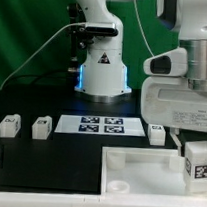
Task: Assemble one leg
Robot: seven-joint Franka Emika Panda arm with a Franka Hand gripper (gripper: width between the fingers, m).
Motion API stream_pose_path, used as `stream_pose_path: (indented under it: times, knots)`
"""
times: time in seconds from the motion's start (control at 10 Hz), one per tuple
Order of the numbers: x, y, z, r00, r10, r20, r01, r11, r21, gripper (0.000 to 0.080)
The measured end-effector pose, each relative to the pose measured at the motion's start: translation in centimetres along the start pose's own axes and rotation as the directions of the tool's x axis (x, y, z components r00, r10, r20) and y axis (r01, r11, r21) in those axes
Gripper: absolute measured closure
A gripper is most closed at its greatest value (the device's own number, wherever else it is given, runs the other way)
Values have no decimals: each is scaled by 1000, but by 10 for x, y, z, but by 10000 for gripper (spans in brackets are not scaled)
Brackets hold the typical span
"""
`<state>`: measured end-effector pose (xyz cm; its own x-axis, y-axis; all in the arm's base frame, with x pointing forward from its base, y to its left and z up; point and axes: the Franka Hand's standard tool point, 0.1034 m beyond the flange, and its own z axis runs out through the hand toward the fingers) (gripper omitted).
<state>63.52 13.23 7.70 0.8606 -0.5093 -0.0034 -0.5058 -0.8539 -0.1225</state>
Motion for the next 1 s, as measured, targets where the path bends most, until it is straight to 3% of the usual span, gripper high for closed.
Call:
stream_pose_path:
  times: [0.3, 0.7, 1.0]
  knots:
    - [7, 10, 0, 907, -421, 1, 421, 906, -30, 150]
    - [13, 16, -1, 603, -797, 15, 797, 602, -56, 150]
    - [14, 17, -1, 618, -786, 14, 785, 616, -56, 162]
